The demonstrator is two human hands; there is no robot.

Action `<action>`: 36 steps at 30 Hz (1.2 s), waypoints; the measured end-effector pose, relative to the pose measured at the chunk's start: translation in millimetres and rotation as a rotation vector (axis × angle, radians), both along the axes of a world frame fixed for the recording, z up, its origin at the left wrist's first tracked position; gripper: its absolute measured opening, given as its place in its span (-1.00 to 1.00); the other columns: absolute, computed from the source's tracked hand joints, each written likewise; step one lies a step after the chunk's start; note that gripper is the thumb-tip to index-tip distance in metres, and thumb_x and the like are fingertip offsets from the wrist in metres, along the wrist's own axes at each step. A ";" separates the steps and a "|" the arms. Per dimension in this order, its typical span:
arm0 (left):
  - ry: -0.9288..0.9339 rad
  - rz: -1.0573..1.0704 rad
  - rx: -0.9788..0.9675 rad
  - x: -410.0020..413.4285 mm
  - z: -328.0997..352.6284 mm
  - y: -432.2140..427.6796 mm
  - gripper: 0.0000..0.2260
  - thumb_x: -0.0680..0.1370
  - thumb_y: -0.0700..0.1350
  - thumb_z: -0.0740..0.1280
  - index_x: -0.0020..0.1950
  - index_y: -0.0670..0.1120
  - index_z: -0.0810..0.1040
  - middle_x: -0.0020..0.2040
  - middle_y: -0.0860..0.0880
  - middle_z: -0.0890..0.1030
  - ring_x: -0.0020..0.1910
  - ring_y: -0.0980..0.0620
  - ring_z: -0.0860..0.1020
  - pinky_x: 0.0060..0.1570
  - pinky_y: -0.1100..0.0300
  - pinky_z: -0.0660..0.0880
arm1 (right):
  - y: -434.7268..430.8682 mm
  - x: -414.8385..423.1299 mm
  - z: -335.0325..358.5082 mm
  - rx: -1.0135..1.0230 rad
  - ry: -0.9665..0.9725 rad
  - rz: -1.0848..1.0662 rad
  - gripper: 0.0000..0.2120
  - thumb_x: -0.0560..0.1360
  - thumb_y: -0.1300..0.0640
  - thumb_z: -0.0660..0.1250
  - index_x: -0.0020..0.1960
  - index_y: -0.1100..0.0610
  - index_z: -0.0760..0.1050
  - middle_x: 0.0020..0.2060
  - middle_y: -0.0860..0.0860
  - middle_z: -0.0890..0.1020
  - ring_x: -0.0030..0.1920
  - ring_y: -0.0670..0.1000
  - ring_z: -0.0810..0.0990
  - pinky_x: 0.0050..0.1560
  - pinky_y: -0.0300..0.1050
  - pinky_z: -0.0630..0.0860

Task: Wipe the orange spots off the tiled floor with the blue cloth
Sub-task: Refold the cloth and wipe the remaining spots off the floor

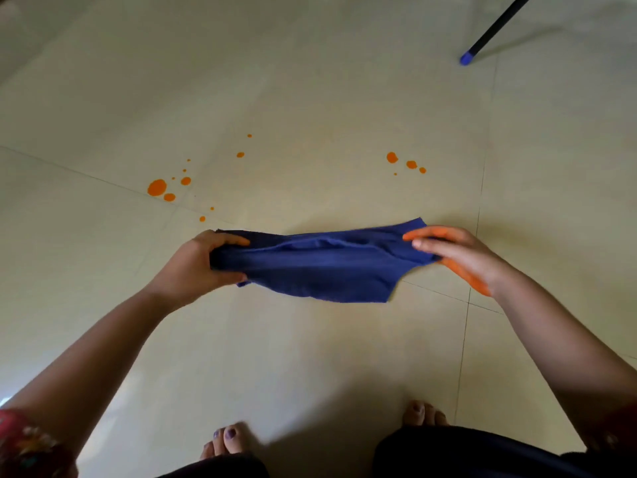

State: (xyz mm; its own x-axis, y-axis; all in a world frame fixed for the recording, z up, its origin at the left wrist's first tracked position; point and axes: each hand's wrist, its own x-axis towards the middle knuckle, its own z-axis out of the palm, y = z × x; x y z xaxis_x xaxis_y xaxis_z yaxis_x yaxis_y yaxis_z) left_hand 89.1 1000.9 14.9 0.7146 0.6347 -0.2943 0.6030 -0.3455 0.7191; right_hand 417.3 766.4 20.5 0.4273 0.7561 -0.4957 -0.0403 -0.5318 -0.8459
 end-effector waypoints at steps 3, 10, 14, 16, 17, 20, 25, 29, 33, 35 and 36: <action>-0.041 0.083 0.000 1.0 7.5 8.1 -0.76 0.51 -0.25 0.39 0.07 0.06 0.65 -0.01 0.04 0.65 -0.04 0.08 0.58 -0.03 0.26 0.45 | -4.7 -0.8 2.1 -0.117 -0.428 0.313 -0.65 0.31 0.13 0.58 0.04 -0.08 0.59 -0.10 -0.18 0.47 -0.12 -0.25 0.46 -0.07 -0.37 0.35; -0.146 0.160 -0.248 -0.3 11.5 15.6 -0.84 0.62 -0.19 0.24 -0.03 -0.11 0.63 0.12 0.15 0.50 0.12 0.22 0.46 0.11 0.32 0.35 | -1.4 0.1 -19.5 0.038 -0.606 0.323 -0.66 0.42 0.33 0.47 -0.08 -0.12 0.56 -0.19 -0.03 0.33 -0.24 -0.17 0.38 -0.20 -0.38 0.30; -0.333 0.243 -0.312 -0.2 14.0 12.6 -0.79 0.54 -0.05 0.22 0.02 -0.14 0.57 -0.04 -0.07 0.59 -0.04 0.02 0.51 0.03 0.16 0.39 | 3.6 7.8 -9.7 0.019 -0.382 0.345 -0.83 0.61 0.16 0.24 -0.03 0.14 0.60 0.27 -0.11 0.37 0.16 -0.13 0.46 0.09 -0.43 0.36; -0.370 0.250 -0.304 -0.7 14.4 13.2 -0.72 0.51 -0.01 0.19 0.01 -0.21 0.50 -0.15 -0.08 0.51 -0.14 0.01 0.45 -0.12 0.16 0.37 | 6.7 9.0 -1.2 0.048 -0.307 0.328 -0.74 0.65 0.12 0.15 0.13 0.20 0.57 0.29 -0.17 0.42 0.22 -0.29 0.43 0.15 -0.55 0.29; -0.379 0.250 -0.303 -1.0 14.2 13.6 -0.72 0.51 0.00 0.20 0.00 -0.20 0.50 -0.17 -0.06 0.50 -0.18 0.02 0.43 -0.17 0.17 0.35 | 8.4 7.2 3.0 0.054 -0.266 0.288 -0.73 0.66 0.08 0.12 0.14 0.15 0.56 0.22 -0.18 0.52 0.16 -0.32 0.47 0.12 -0.56 0.30; -0.458 0.270 -0.396 -1.5 13.3 16.3 -0.67 0.49 0.11 0.35 0.01 -0.16 0.54 -0.15 -0.09 0.49 -0.17 -0.01 0.43 -0.19 0.17 0.32 | 13.3 5.3 4.1 0.124 -0.188 0.102 -0.78 0.66 0.06 0.13 0.04 -0.01 0.56 -0.11 -0.27 0.66 -0.05 -0.31 0.58 0.05 -0.47 0.42; -0.508 0.431 -0.537 2.8 4.6 14.3 -0.79 0.62 -0.04 0.21 0.03 -0.03 0.62 -0.04 0.02 0.68 -0.02 0.08 0.64 -0.04 0.26 0.52 | 16.1 2.1 -5.9 0.279 -0.086 -0.185 -0.84 0.59 0.21 0.28 0.01 -0.01 0.59 -0.20 -0.17 0.67 -0.16 -0.17 0.61 -0.12 -0.26 0.51; -0.381 0.455 -0.560 0.4 -6.4 -2.3 -0.76 0.67 -0.08 0.12 0.05 -0.06 0.59 -0.12 0.04 0.69 -0.12 0.11 0.64 -0.13 0.27 0.50 | 7.4 3.3 -22.1 0.136 -0.080 -0.210 -0.79 0.61 0.11 0.26 -0.06 0.20 0.60 -0.22 0.02 0.61 -0.21 -0.05 0.55 -0.25 -0.23 0.51; -0.242 0.437 -0.521 -3.5 -27.2 -11.5 -0.78 0.66 -0.06 0.16 0.06 -0.08 0.59 -0.02 -0.09 0.65 -0.06 -0.02 0.59 -0.08 0.12 0.46 | -3.6 10.1 -39.9 -0.061 -0.421 -0.020 -0.58 0.62 0.02 0.22 -0.15 0.38 0.50 -0.36 0.20 0.46 -0.33 0.14 0.45 -0.35 -0.17 0.55; -0.157 0.416 -0.449 -0.5 -41.5 -14.5 -0.81 0.66 -0.10 0.17 0.03 -0.04 0.58 -0.02 -0.08 0.63 -0.05 -0.04 0.56 -0.09 0.11 0.49 | -2.8 12.2 -52.6 -0.268 -0.847 0.197 -0.58 0.61 -0.08 0.18 -0.21 0.21 0.53 -0.38 0.15 0.51 -0.30 0.18 0.50 -0.36 -0.10 0.43; -0.126 0.394 -0.405 0.3 -49.3 -15.8 -0.82 0.66 -0.13 0.17 0.03 -0.04 0.57 -0.05 -0.07 0.62 -0.05 -0.05 0.55 -0.10 0.10 0.51 | -0.6 11.6 -58.8 -0.348 -1.024 0.251 -0.60 0.61 -0.12 0.17 -0.20 0.12 0.56 -0.35 0.08 0.56 -0.27 0.17 0.54 -0.36 -0.12 0.35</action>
